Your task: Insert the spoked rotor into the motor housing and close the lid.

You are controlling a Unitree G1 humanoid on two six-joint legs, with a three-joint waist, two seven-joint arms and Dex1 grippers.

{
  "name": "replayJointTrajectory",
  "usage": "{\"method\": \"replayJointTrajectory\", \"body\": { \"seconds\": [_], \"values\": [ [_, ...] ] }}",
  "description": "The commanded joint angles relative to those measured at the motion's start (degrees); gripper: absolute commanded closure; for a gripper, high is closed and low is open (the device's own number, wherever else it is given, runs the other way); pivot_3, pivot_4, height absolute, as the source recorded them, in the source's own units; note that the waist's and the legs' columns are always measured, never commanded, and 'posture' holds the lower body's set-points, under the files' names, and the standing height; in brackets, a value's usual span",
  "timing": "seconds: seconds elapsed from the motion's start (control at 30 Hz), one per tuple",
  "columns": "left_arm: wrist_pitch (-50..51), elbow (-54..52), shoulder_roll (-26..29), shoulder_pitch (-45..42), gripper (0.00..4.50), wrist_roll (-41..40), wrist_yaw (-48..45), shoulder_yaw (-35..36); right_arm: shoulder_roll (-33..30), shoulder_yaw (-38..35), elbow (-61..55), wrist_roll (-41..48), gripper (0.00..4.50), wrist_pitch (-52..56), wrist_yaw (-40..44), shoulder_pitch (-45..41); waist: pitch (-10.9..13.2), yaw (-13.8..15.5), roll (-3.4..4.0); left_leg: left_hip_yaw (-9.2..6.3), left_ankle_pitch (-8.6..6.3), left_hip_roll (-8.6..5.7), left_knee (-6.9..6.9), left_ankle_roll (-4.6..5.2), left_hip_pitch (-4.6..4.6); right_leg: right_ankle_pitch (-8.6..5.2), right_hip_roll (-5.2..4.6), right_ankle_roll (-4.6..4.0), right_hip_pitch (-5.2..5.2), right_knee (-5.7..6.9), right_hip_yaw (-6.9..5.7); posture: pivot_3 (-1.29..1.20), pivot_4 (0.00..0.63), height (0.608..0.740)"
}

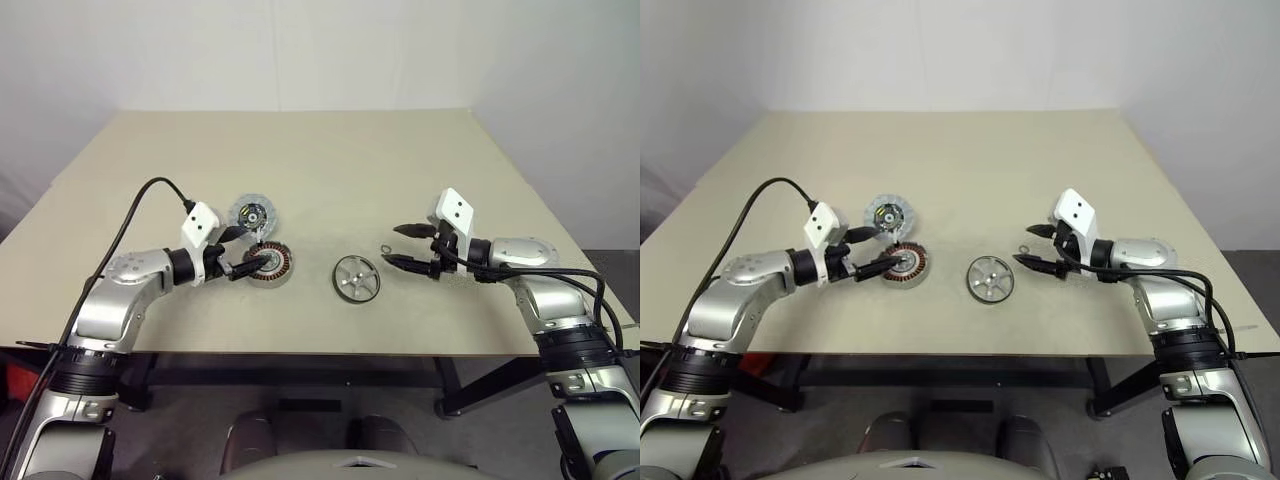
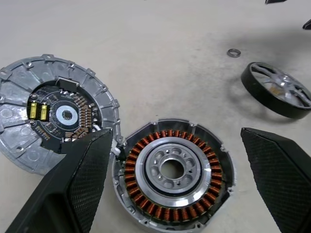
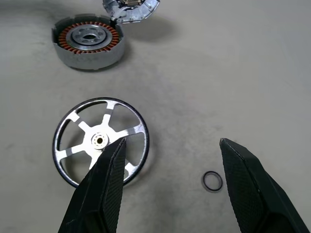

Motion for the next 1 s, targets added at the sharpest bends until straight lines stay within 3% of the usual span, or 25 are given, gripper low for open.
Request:
{"method": "replayJointTrajectory", "body": {
  "seconds": [0.03,1.0],
  "values": [
    [0.0,-1.8,1.5,-0.9,0.04,-0.9,-0.8,1.6,-0.3,-1.9,-1.6,1.9,1.05,0.0,0.3,-0.9,0.0,0.0,0.00,0.00,0.00,0.00,0.00,0.00,0.00,0.00,0.00,0.00,0.00,0.00,0.00,0.00,0.000,0.740],
    [1.3,-3.4,0.8,-0.8,0.04,-2.4,-0.3,1.0,-0.4,-2.4,-2.5,4.4,1.05,2.5,-0.4,-1.1,0.0,0.1,0.00,0.00,0.01,0.00,0.03,-0.01,0.00,0.00,0.00,0.00,0.00,0.03,0.00,0.00,0.000,0.740]
  ]
}}
